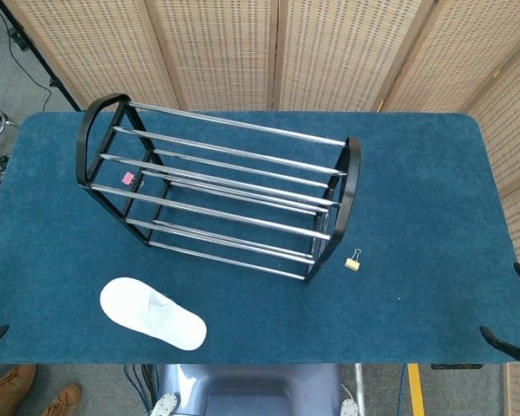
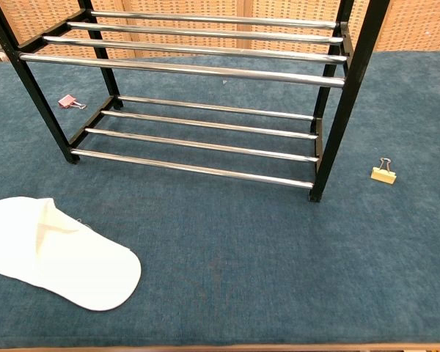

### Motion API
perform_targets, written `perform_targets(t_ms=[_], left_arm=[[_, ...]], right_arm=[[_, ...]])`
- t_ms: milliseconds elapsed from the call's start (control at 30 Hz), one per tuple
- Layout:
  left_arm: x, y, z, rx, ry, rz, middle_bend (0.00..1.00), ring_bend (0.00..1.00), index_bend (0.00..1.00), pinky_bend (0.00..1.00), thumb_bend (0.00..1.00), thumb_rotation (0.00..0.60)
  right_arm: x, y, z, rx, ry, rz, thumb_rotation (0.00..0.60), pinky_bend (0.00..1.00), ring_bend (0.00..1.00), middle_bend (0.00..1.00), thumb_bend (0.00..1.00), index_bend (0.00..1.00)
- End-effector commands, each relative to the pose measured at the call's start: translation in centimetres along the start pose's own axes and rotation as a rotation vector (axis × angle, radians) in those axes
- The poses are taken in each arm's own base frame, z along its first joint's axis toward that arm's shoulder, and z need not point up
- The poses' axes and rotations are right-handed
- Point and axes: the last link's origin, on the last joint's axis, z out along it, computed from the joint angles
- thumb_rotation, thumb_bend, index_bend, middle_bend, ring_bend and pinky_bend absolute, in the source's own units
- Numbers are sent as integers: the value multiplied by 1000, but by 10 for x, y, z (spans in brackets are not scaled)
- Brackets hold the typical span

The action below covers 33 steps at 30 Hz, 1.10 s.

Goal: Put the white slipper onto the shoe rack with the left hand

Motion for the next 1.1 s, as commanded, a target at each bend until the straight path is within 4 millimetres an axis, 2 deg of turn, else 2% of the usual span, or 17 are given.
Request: perform_targets(t_ms=[33, 400, 567, 667, 700, 767, 933, 1000, 1100], left_arm=[[-1, 0, 0, 1, -13, -3, 0, 0, 0, 0, 44, 600], [-7, 6, 8, -33, -36, -25, 0, 0, 0, 0, 46, 600], [-20, 23, 16, -122, -69, -18, 0, 0, 0, 0, 46, 600], [-37, 44, 22, -180, -116, -22, 0, 0, 0, 0, 46, 600], [-53, 68, 26, -265, -162, -10, 0, 0, 0, 0, 46, 600], [-66, 88, 31, -300, -164, 24, 0, 0, 0, 0, 46, 600], [-90, 121, 36, -340, -202, 48, 0, 0, 0, 0, 48, 600], [-107, 145, 42, -371, -240, 40, 0, 0, 0, 0, 50, 600], [-118, 159, 46, -373, -254, 53, 0, 0, 0, 0, 74, 600]], right_arm=[[0, 0, 0, 0, -4, 4, 600, 0, 0, 0, 0, 0], [-2, -1, -1, 3, -19, -1, 600, 0, 0, 0, 0, 0], [-3, -2, 0, 4, -30, -1, 600, 0, 0, 0, 0, 0], [-3, -1, 1, 6, -35, 5, 600, 0, 0, 0, 0, 0], [-3, 0, 1, 1, -36, 13, 600, 0, 0, 0, 0, 0], [-2, 1, 2, -1, -39, 20, 600, 0, 0, 0, 0, 0], [-1, 2, 2, 2, -41, 29, 600, 0, 0, 0, 0, 0], [-1, 2, 2, 5, -44, 34, 600, 0, 0, 0, 0, 0], [-1, 3, 2, 4, -48, 37, 600, 0, 0, 0, 0, 0]])
